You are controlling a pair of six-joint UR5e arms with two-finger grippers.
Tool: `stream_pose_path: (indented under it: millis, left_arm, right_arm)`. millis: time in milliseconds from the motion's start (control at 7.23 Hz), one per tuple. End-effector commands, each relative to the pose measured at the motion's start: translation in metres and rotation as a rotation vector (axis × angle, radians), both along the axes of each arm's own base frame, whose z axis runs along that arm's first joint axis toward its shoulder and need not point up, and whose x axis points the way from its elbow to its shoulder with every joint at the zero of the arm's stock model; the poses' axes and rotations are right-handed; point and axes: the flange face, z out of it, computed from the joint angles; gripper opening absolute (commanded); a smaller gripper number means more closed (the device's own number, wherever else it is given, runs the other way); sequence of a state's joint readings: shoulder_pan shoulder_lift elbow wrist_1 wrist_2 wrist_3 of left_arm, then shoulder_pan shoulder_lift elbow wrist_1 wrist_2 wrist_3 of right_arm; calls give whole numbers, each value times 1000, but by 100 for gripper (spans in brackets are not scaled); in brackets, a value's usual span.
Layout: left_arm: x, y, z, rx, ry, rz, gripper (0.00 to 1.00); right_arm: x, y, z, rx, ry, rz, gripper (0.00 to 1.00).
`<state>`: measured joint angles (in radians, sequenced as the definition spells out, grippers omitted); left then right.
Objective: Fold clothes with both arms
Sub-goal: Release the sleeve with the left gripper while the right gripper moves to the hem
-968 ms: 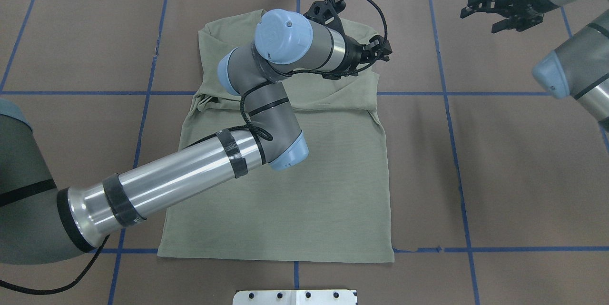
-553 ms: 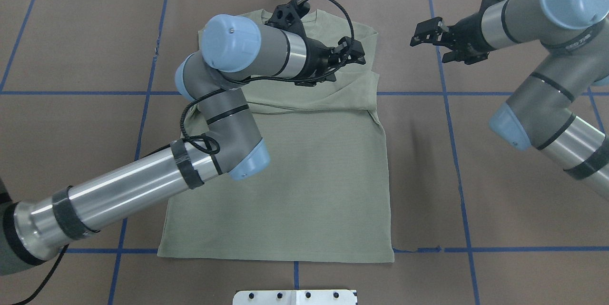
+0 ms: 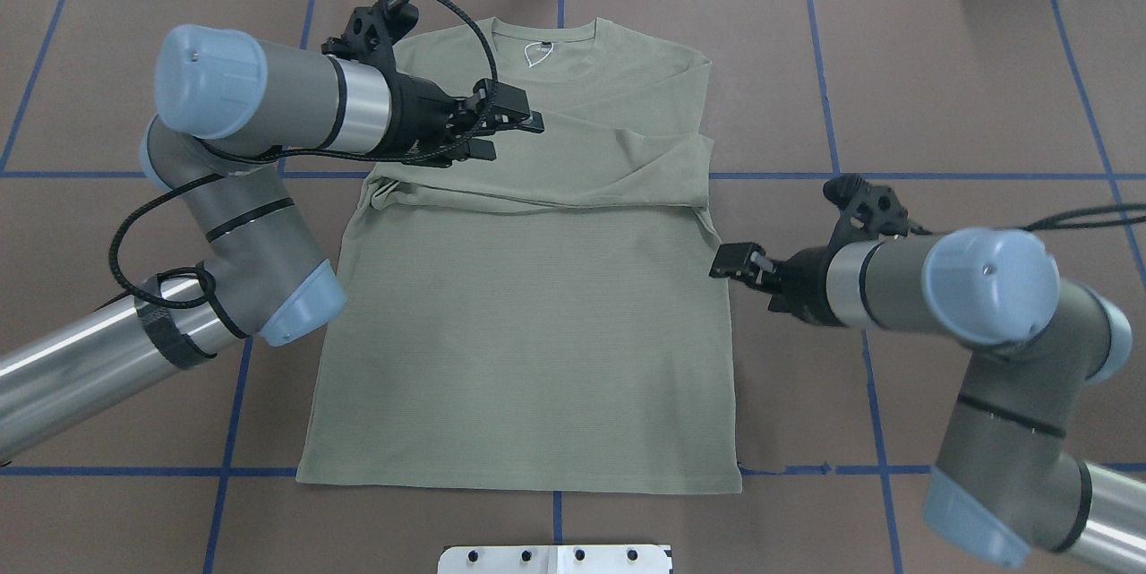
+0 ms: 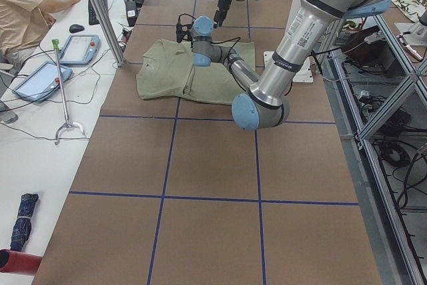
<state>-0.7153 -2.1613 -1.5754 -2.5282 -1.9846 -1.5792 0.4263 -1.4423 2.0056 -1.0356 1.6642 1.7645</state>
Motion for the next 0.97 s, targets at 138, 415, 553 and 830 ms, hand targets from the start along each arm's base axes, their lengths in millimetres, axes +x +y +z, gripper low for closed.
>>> stream_pose_path:
  millis: [138,415,553,830]
  left_arm:
    - [-32,15,22,-1,-4,-7,81]
    - [-32,15,22,-5,-3,-10,81]
    - [-34,14,22,-5,-3,-15,81]
    - [-34,14,23,-12,-2,-18,82]
  right_arm:
    - [-62,136,-8,-40,167,43,94]
    - [-77,177,-1,-82,163,109,93]
    - [-81,182,2,-93,179,123,91]
    - [-83,183,10,-95,199,122,88]
